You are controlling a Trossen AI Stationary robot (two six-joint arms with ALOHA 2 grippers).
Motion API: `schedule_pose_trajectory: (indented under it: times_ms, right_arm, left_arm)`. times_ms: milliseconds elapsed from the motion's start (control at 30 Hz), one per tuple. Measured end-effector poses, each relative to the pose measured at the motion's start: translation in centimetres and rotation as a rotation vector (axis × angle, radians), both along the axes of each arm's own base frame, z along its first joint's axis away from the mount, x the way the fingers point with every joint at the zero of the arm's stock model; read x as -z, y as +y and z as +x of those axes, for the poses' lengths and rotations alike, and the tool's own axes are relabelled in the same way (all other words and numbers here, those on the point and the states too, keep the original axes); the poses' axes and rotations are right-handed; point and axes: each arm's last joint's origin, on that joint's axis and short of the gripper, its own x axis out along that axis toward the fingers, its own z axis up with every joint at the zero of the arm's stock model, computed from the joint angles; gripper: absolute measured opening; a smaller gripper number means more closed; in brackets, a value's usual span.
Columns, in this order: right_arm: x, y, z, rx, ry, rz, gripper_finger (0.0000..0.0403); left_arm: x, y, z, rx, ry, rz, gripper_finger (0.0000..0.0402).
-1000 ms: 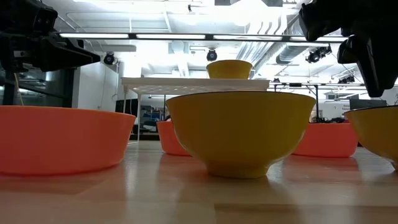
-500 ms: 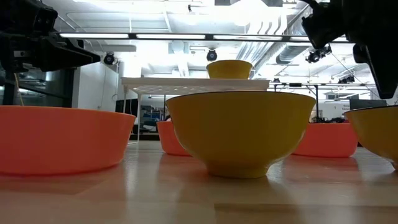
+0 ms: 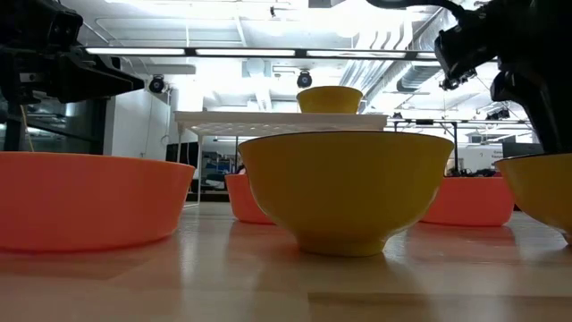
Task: Pick & Place Mini bowls
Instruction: Stack the white patterned bowl on the other white patterned bowl on the shelf
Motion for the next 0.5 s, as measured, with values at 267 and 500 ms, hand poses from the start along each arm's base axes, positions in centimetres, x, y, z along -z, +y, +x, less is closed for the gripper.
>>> schedule_pose_trajectory:
  times_ms: [267, 500]
  right_arm:
    - [0.00, 0.21, -0.10, -0.004, -0.002, -0.004, 0.0151]
    - [0.00, 0.30, -0.16, -0.011, -0.004, -0.010, 0.0151]
  left_arm:
    - [0.00, 0.00, 0.00, 0.000, 0.000, 0.000, 0.0131]
    - [0.00, 0.00, 0.00, 0.000, 0.000, 0.000, 0.0131]
